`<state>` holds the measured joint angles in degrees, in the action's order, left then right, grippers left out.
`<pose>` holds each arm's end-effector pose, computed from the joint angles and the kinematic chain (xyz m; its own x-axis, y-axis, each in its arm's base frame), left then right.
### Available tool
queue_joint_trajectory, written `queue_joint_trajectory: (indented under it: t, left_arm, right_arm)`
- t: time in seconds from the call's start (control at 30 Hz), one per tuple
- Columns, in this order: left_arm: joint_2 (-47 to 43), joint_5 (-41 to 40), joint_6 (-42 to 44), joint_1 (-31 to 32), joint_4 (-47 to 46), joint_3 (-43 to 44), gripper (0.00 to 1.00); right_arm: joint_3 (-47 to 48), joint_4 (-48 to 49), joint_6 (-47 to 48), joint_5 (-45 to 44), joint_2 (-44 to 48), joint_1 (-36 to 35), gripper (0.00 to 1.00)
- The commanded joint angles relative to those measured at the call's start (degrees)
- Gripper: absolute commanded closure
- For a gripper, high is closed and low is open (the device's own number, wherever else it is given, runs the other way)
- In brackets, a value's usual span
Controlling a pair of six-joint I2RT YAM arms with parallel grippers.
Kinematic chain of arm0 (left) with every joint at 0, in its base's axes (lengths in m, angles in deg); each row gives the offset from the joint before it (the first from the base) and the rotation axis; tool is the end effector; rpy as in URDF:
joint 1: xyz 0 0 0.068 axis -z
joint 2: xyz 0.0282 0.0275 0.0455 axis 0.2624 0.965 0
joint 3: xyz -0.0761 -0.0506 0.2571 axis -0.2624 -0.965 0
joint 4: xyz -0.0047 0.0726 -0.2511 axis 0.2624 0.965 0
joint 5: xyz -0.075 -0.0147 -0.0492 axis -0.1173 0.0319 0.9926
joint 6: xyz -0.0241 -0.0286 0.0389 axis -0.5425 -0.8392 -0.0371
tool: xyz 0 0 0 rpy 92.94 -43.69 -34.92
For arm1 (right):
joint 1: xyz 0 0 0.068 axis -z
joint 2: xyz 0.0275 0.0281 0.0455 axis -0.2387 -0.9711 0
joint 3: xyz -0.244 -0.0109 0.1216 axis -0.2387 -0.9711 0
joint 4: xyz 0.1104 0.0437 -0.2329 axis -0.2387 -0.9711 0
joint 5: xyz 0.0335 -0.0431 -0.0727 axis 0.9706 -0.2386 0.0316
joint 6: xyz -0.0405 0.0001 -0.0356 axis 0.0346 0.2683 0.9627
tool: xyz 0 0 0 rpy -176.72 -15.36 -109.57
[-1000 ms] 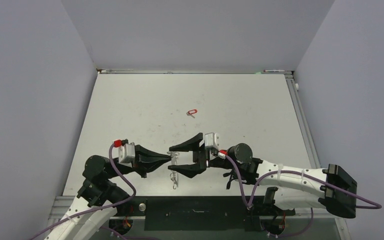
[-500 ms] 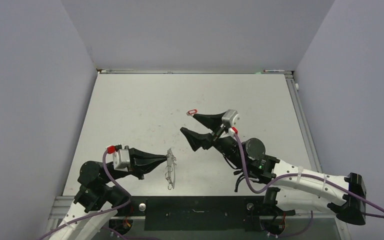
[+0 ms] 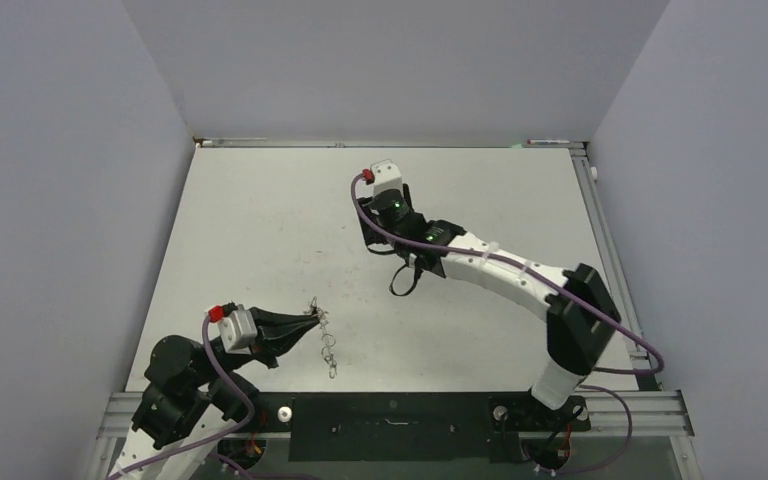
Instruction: Put the keys on the keyring
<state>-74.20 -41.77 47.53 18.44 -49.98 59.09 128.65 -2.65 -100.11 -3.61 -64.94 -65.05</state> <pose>0.0385 -0.0472 0.2992 0.0636 -0.1397 -0.9881 0.9027 0.4303 -0.0027 0.2461 0.2877 0.3118 -0.4204 -0.1286 -0.8982 -0.4591 0.8840 0.0883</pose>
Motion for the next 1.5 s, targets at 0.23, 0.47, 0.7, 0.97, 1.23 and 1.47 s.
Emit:
queue_joint_trajectory:
  t: [0.23,0.47,0.7,0.97,1.23,1.47]
  left_arm:
    - [-0.87,-1.57,0.31,-0.25,-0.14,0.61,1.00]
    - [-0.93,-1.43,0.11,-0.25,-0.30,0.28,1.00]
    - [-1.11,-1.47,0.11,-0.25,-0.76,0.01,1.00]
    - [-1.14,-1.53,0.11,-0.25,-0.84,-0.08,1.00]
    - [-0.74,-1.48,0.11,-0.25,-0.90,-0.09,1.00]
    - [-0.85,-1.56,0.11,-0.25,-0.82,-0.09,1.00]
  right_arm:
    - [21.95,-12.56,-12.23,11.70,-27.01,10.26,0.58]
    - [29.05,-12.56,-16.26,14.82,-34.51,13.36,0.61]
    - [31.47,-11.69,-17.59,17.48,-38.54,14.07,0.66]
    - [30.91,-11.77,-18.37,16.59,-40.40,14.13,0.67]
    - [29.86,-11.64,-18.33,15.53,-40.76,14.15,0.78]
    - [29.04,-13.41,-18.20,13.59,-40.47,13.00,0.85]
